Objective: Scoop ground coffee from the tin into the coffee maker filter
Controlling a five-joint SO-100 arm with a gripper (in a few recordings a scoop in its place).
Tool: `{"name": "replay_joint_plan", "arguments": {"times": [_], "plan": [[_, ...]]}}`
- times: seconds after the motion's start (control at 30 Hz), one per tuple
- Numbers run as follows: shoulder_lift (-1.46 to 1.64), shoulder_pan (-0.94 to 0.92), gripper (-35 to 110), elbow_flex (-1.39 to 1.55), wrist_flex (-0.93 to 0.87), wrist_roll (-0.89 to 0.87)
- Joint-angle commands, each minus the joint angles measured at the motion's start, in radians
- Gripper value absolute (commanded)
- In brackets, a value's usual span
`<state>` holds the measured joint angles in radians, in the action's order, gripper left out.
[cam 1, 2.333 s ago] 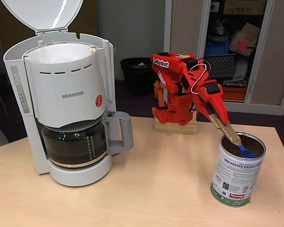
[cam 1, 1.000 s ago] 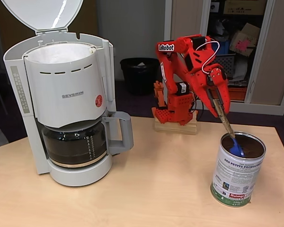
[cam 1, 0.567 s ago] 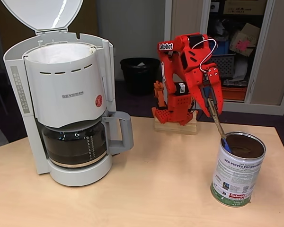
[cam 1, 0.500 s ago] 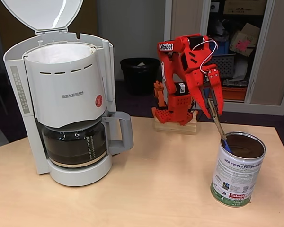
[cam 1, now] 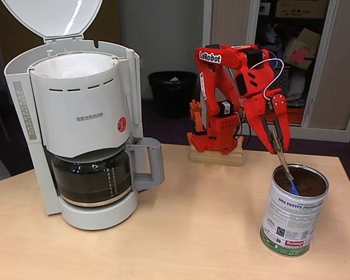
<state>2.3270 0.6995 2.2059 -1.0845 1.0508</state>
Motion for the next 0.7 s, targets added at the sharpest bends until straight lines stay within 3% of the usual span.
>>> {"name": "replay_joint_plan", "arguments": {"times": [0.0,0.67], "plan": [[-0.023,0.028,0,-0.026,-0.038,0.008],[-0.026,0.089,0,-0.133,-0.164,-0.049]]}}
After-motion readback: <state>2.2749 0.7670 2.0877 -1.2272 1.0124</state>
